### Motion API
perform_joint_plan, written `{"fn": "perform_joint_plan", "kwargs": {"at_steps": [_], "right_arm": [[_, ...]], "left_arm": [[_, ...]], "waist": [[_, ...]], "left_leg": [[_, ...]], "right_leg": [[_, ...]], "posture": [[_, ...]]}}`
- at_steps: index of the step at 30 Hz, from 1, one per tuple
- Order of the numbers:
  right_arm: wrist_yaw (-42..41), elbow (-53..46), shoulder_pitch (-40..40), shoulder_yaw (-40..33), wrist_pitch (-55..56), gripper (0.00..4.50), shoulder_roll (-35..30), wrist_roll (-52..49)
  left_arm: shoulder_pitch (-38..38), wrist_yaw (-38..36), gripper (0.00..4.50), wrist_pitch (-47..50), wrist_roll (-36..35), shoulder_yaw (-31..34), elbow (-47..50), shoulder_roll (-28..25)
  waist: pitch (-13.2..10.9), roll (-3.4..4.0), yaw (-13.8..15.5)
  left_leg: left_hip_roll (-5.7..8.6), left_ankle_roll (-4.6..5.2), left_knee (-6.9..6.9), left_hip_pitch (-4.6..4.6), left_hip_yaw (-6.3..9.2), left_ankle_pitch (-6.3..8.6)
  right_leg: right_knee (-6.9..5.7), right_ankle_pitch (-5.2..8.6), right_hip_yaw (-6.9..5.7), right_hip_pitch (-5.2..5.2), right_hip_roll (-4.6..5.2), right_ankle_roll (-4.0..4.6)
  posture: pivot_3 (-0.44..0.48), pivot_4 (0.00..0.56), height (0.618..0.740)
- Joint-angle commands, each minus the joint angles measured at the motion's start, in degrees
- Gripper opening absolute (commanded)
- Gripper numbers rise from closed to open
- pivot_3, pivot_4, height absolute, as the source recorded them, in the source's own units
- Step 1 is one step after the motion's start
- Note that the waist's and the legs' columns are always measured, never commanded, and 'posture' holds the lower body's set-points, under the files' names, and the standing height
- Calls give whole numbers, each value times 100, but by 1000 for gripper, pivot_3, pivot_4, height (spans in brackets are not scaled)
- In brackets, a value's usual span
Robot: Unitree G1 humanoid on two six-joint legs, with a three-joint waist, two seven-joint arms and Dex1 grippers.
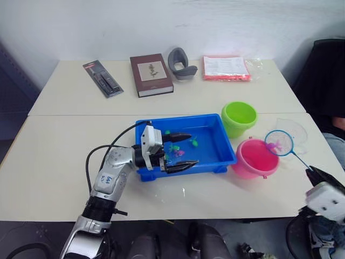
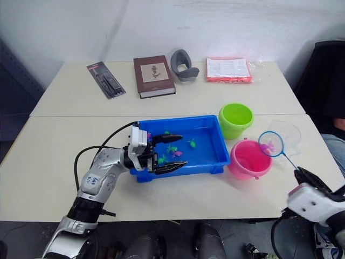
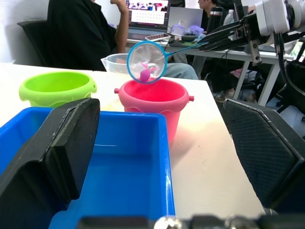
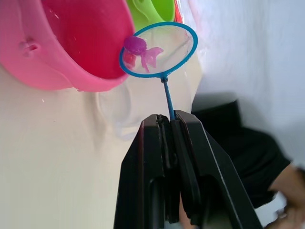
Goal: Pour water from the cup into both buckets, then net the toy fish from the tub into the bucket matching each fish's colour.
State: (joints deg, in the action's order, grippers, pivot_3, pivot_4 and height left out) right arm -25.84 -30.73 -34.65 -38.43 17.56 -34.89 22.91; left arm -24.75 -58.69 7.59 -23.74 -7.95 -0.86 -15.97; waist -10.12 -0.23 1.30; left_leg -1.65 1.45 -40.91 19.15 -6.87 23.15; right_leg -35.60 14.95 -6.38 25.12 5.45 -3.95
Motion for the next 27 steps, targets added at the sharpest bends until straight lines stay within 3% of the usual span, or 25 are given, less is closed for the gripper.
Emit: {"fn": "perform_joint_plan", "kwargs": {"at_steps": [1, 5, 8, 14, 18, 23, 27], "right_arm": [[594, -5, 22, -85, 610, 0, -88, 865], [880, 156, -66, -33, 955, 0, -73, 1274], [947, 188, -105, -168, 1030, 0, 15, 1012], [-214, -852, 461, 498, -683, 0, -41, -2578], [-620, -1609, 1257, 1077, -2988, 0, -779, -4616], [-832, -1524, 2702, 2090, -4760, 0, -1813, -5303], [-1020, -816, 3869, 3251, -4897, 0, -2165, -4509]], "left_arm": [[-112, -72, 4478, 56, -87, -23, 168, -2], [-199, -118, 4478, 11, -46, -29, 146, 16], [-258, -126, 4478, -62, -21, 1, 117, 21], [-223, -355, 4478, -217, -122, 341, -77, -339], [-132, -634, 4478, -408, -109, 706, -414, -879], [70, -762, 4478, -599, -62, 1160, -736, -1534], [376, -778, 4478, -613, -47, 1371, -689, -1883]], "waist": [[0, 0, -1], [0, 0, 12], [0, -1, 0], [-1, 0, -91], [-2, 5, -148], [-4, 1, -119], [-5, 0, -87]], "left_leg": [[-1, -1, 0, 0, 0, 0], [0, -1, -2, 1, 1, -1], [1, -1, -2, 2, 1, -1], [-13, -1, -3, -5, 2, -1], [-19, -2, -3, -7, 8, -1], [-17, 5, -3, 5, 20, 2], [-8, 13, -4, 18, 25, 7]], "right_leg": [[0, 0, 0, 0, 0, 1], [1, 0, 2, 0, -2, 1], [3, 1, 4, -1, -2, 1], [-1, 2, 7, -3, 0, 4], [-9, 6, 4, -1, 14, 11], [-2, 7, -14, 6, 31, 13], [5, 6, -37, 9, 48, 13]], "posture": [[0, 150, 740], [0, 150, 740], [0, 150, 740], [0, 150, 740], [0, 150, 740], [0, 150, 740], [0, 150, 740]]}}
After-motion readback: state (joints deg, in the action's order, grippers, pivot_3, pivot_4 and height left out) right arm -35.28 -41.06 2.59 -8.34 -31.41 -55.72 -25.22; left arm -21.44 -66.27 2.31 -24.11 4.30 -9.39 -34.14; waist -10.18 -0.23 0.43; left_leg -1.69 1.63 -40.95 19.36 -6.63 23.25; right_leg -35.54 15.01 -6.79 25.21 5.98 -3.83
